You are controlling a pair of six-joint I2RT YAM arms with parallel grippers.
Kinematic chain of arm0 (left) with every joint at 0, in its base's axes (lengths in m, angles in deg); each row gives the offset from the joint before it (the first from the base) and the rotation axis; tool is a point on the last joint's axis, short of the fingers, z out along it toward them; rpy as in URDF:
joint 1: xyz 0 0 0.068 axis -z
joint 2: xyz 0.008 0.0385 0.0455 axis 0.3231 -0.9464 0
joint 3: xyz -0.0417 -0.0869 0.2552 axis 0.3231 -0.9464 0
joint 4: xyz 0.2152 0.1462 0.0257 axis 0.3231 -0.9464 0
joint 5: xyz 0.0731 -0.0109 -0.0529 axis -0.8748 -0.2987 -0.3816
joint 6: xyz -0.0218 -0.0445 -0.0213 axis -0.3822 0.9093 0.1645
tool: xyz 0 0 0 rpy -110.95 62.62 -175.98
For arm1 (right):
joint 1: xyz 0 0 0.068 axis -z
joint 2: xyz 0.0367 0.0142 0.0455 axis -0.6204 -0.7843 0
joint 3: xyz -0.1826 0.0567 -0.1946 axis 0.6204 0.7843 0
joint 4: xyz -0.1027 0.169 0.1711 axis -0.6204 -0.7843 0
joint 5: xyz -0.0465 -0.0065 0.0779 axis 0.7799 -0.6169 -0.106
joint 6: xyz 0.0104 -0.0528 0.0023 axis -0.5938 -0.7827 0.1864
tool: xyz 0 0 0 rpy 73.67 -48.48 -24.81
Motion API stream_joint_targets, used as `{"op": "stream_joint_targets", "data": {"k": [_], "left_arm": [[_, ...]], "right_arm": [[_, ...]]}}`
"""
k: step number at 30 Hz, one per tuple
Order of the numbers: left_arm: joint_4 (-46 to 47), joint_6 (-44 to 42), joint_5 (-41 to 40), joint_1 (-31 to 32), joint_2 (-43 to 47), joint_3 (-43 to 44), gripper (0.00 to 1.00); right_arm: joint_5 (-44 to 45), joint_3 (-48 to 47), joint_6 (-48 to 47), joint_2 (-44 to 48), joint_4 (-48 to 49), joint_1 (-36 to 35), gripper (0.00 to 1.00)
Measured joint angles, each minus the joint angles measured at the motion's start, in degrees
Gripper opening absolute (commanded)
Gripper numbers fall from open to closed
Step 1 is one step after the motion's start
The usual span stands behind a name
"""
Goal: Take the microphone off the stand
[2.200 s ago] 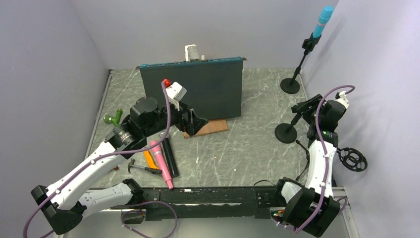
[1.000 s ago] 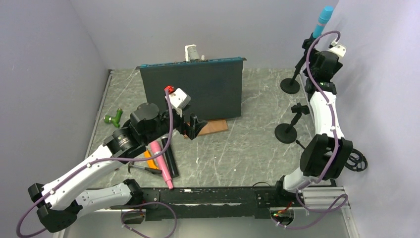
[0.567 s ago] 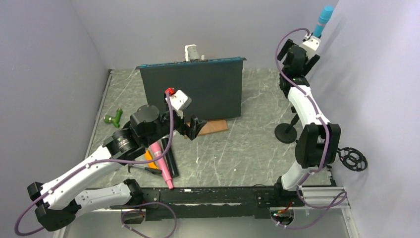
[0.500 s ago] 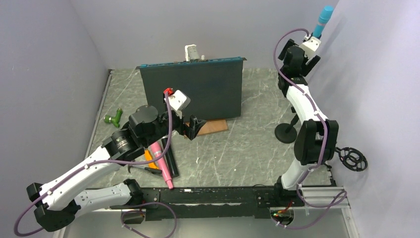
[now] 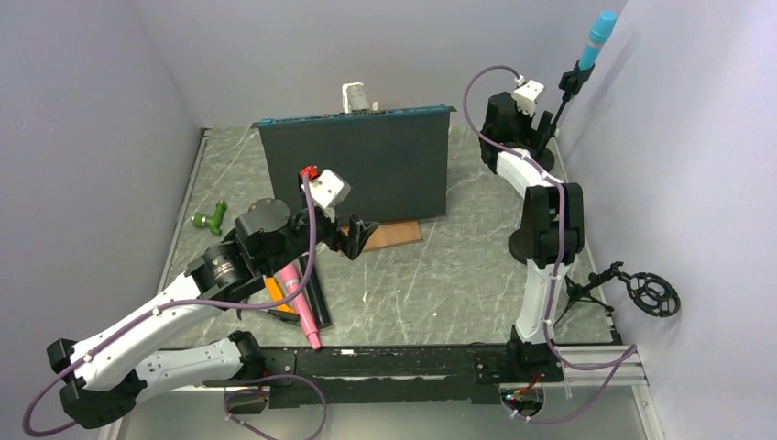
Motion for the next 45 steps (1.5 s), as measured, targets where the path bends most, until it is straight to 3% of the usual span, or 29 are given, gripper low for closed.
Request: {"op": "stream_joint_targets", "data": {"k": [9, 17, 21, 32, 37, 41, 45], "left_arm": [[0.42, -0.55, -1.29, 0.31, -0.02, -0.37, 0.99], [0.59, -1.01, -2.32, 0.50, -0.61, -1.18, 0.99], [0.87, -1.97, -2.45, 0.52, -1.46, -1.22, 0.99], [0.92, -2.97, -2.93, 0.46, -4.20, -1.22, 0.99], [1.14, -2.97, -2.93, 0.02, -4.96, -1.22, 0.99], [1.64, -2.97, -2.93, -0.28, -5.27, -1.25, 0.99], [1.73, -2.97, -2.91, -0.42, -5.29, -1.29, 0.99]], "right_arm": [[3.52, -3.19, -8.96, -6.97, 6.71, 2.89, 0.99], [5.18, -13.16, -13.31, -14.34, 8.66, 4.59, 0.96], [5.25, -18.80, -15.80, -19.65, 9.01, 5.51, 0.89], [-1.55, -26.88, -14.80, -25.20, 4.74, 10.82, 0.60], [-4.24, -27.06, -14.19, -25.20, 3.87, 10.64, 0.18], [-7.87, -27.12, -11.26, -25.18, 5.97, 10.21, 0.00], [-8.04, -26.47, -12.68, -24.70, 6.47, 8.98, 0.00]]}}
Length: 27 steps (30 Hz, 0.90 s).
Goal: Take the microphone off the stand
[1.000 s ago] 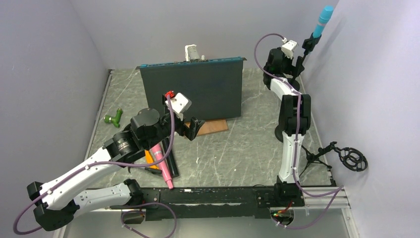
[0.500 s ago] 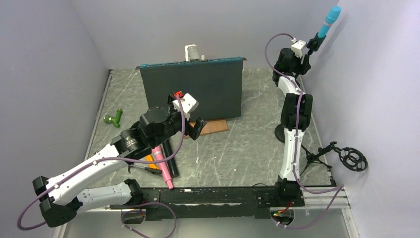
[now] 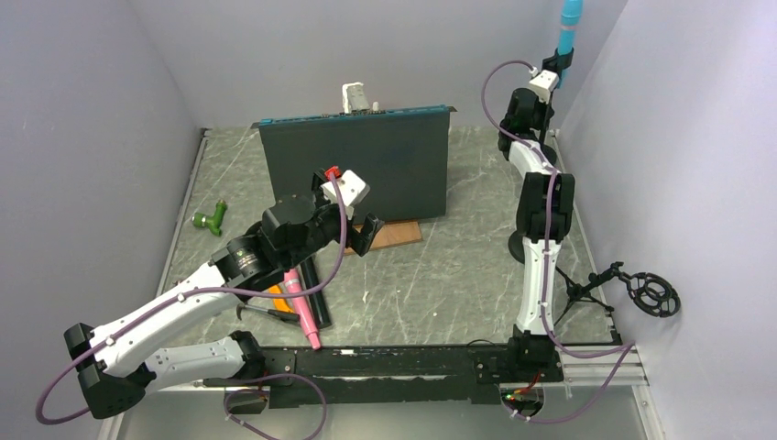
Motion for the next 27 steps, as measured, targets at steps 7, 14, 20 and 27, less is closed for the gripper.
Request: {"op": "stream_joint_targets", "data": {"k": [7, 14, 20, 27], "left_arm": [[0.00, 0.04, 0.20, -0.22, 0.04, 0.00, 1.00], [0.00, 0.20, 0.70, -0.66, 0.87, -0.04, 1.00], [0.00, 1.53, 1.01, -1.22, 2.58, -0.04, 1.00], [-0.02, 2.45, 1.57, -1.22, 4.33, -0.04, 1.00]], "right_arm": [[-0.61, 8.61, 1.70, 5.53, 1.36, -1.25, 0.00], [-3.82, 18.23, 11.39, 13.64, -2.99, -4.44, 0.00], [-4.55, 29.90, 18.88, 22.53, -4.09, -9.11, 0.00], [-1.60, 47.58, 24.35, 36.02, -3.39, -14.93, 0.00]]}}
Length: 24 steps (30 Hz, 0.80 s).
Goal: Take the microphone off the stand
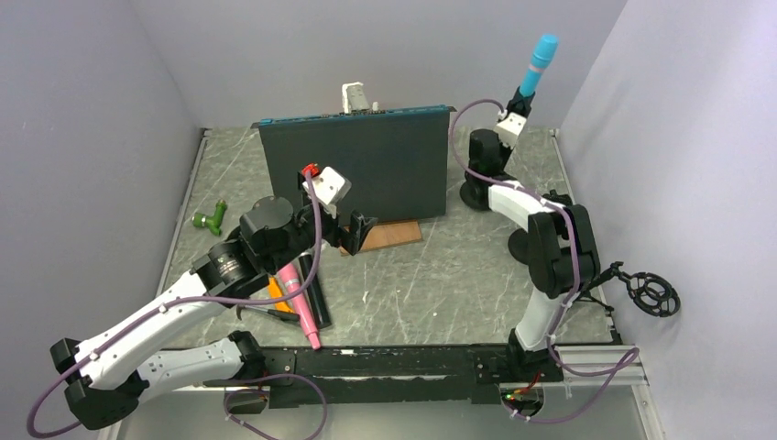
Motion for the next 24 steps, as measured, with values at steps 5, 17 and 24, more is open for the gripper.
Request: {"op": "stream_joint_targets", "data": {"k": [5, 17, 24], "left_arm": [[0.00, 0.76, 0.61, 0.00, 0.59, -0.02, 0.99], [0.09, 1.33, 0.59, 0.00, 2.43, -0.63, 0.99], [0.48, 2.16, 0.00, 0.00, 2.97, -1.64, 0.99]], "right_arm": [[2.82, 8.74, 1.77, 7.28, 0.28, -4.33, 0.00], [6.27, 28.09, 6.25, 28.44, -4.90, -17.05, 0.00], [3.80, 37.31, 7.04, 40.00, -4.72, -25.40, 0.00]]}}
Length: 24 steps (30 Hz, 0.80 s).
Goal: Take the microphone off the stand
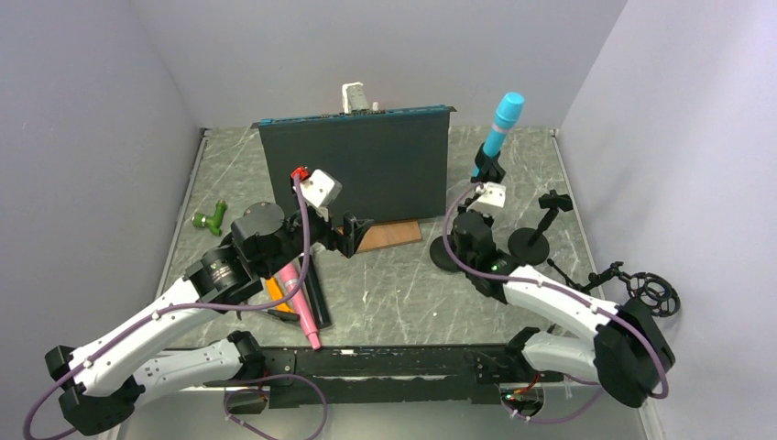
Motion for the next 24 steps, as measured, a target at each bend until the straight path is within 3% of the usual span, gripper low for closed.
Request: {"op": "stream_joint_targets", "data": {"k": [6, 20, 24], "left_arm": [[0.00, 0.39, -0.26, 0.00, -0.02, -0.37, 0.99], [1.01, 0.37, -1.99, -0.02, -0.87, -1.25, 0.99], [1.22, 0.37, -2.08, 0.00, -0.87, -1.64, 0.99]], "right_arm": [[-1.90, 7.43, -5.29, 4.07, 10.03, -8.66, 0.00], [-10.64, 9.57, -13.55, -5.11, 29.94, -22.08, 0.00], [-11.47, 10.29, -13.73, -5.22, 31.54, -24.59, 0.13]]}}
